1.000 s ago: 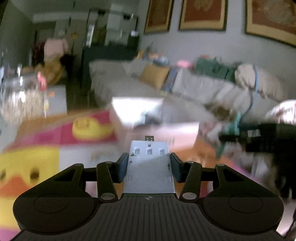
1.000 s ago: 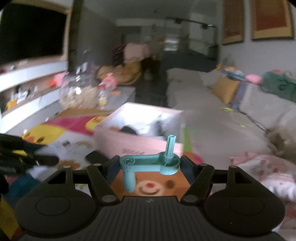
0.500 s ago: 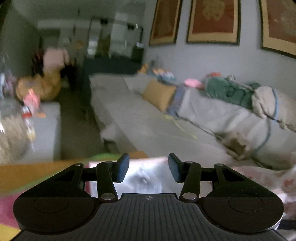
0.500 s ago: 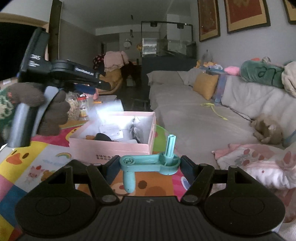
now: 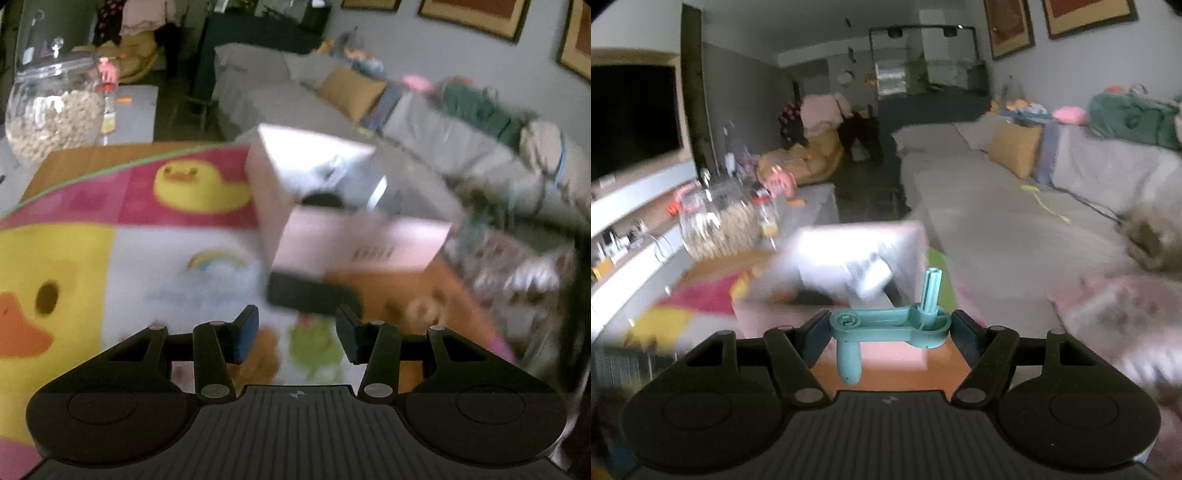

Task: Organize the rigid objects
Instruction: 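Carry the white card and teal handle over the pink box and release both, then grasp the black phone with the left gripper while the right reaches the white square charger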

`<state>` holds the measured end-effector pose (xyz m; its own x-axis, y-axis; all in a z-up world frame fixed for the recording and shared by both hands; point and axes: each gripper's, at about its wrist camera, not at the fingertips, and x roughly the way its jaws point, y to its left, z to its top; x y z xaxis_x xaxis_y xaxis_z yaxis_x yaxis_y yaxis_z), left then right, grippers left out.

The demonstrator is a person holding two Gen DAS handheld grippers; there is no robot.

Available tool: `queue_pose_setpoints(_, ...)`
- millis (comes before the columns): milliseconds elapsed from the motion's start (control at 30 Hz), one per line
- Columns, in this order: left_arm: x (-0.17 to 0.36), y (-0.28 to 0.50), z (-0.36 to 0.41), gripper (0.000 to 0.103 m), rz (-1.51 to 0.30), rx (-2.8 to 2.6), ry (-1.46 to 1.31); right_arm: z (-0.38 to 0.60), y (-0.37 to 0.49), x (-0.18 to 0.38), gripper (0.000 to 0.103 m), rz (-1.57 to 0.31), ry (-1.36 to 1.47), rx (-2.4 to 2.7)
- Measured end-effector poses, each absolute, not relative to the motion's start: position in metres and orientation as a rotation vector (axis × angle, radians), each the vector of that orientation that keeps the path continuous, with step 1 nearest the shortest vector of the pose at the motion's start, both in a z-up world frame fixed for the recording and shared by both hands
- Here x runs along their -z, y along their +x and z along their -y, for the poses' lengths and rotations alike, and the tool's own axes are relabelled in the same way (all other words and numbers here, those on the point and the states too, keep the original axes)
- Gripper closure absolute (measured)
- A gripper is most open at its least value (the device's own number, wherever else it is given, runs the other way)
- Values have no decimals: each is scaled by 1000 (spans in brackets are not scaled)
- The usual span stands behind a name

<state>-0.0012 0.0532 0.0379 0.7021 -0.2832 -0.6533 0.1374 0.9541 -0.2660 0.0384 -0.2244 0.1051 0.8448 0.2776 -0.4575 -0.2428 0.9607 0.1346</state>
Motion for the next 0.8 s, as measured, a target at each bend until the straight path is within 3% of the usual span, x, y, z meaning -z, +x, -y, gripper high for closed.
queue_pose_setpoints(133,-27,-6,-57,53,-775,248,-171,197,84,-144,31,-406,116,-327)
queue_pose_setpoints(167,-25,-7,-59,53,-778,254,-180,190,96,-152,27,-400,113,-336)
queue_pose_setpoints(333,-14,-11,-66,54,-782,265,-216,166,120,-167,26,-447,30,-355)
queue_pose_setpoints(500,-14,-10,-67,54,-756,269,-253,170,77,-137,25,-488,-67,-349)
queue_pose_setpoints(800,-21,-2,-57,54,-725,262,-248,209,2,-60,25,-729,-1,-426)
